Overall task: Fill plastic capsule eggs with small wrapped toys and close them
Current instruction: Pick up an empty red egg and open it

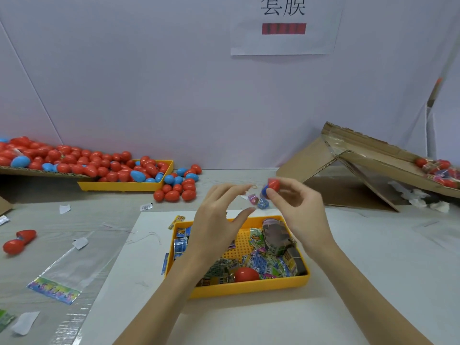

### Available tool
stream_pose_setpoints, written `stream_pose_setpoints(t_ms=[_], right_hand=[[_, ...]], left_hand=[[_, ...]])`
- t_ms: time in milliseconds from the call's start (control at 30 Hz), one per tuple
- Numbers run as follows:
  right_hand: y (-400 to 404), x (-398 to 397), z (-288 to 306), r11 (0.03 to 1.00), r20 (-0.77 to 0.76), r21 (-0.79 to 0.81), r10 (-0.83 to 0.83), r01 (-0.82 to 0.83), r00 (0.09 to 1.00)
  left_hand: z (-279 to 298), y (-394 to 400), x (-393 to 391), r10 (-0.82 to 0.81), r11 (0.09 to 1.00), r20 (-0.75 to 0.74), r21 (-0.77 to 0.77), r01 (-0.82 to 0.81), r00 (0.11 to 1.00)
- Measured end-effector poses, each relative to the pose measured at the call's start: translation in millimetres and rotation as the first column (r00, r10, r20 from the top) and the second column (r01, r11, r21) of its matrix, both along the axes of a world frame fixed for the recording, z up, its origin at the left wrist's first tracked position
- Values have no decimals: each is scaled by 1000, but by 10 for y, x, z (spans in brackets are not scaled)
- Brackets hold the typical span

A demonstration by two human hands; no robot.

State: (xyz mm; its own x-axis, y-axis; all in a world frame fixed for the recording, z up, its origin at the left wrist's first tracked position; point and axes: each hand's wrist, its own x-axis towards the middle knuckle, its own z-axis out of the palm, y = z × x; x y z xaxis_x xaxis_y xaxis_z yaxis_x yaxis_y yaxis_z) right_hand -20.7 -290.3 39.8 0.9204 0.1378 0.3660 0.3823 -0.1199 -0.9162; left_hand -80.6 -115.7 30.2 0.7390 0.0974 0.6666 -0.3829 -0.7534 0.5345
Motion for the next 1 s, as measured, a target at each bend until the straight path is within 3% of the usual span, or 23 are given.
stream_pose_setpoints(t_ms=[67, 133, 233, 300, 467, 567, 633, 767, 800, 867, 1000], right_hand=[[-85, 164, 115, 968, 297, -142, -158, 207, 942], [-198, 378, 277, 899, 524, -197, -240, 390, 817], [-405, 781, 520, 763, 691, -204, -331, 613, 643], [-539, 1057, 630, 668, 688, -286, -356, 687, 632], [-629, 1403, 605, 401, 564, -634, -344, 661, 750], [-430, 1412, 485, 336, 646, -647, -235, 684, 726], [-252, 1421, 406, 219, 680, -671, -199, 708, 706], [94, 1352, 269, -39, 636, -771, -116, 636, 763], [175, 1336, 195, -50, 623, -782, -50, 621, 781], [349, 1252, -30, 17, 556, -830, 78, 557, 827], [573, 1082, -365, 361, 315, -894, 85, 265, 945]], left_hand=[[-85, 53, 59, 62, 998, -3, 16, -62, 998], [-115, 61, 99, 106, 994, -2, 1, -106, 994], [-123, 77, 123, 131, 991, -13, -10, -132, 991], [-134, 104, 128, 149, 989, -60, -12, -150, 987], [-173, 181, 138, 210, 975, -206, -32, -222, 956], [-191, 257, 149, 242, 964, -271, -40, -263, 932], [-185, 293, 148, 245, 963, -291, -40, -268, 925], [-178, 295, 151, 241, 963, -302, -45, -266, 922], [-181, 298, 161, 242, 963, -303, -45, -267, 922], [-196, 309, 179, 244, 962, -313, -40, -270, 918], [-202, 357, 171, 267, 958, -341, -9, -287, 902]])
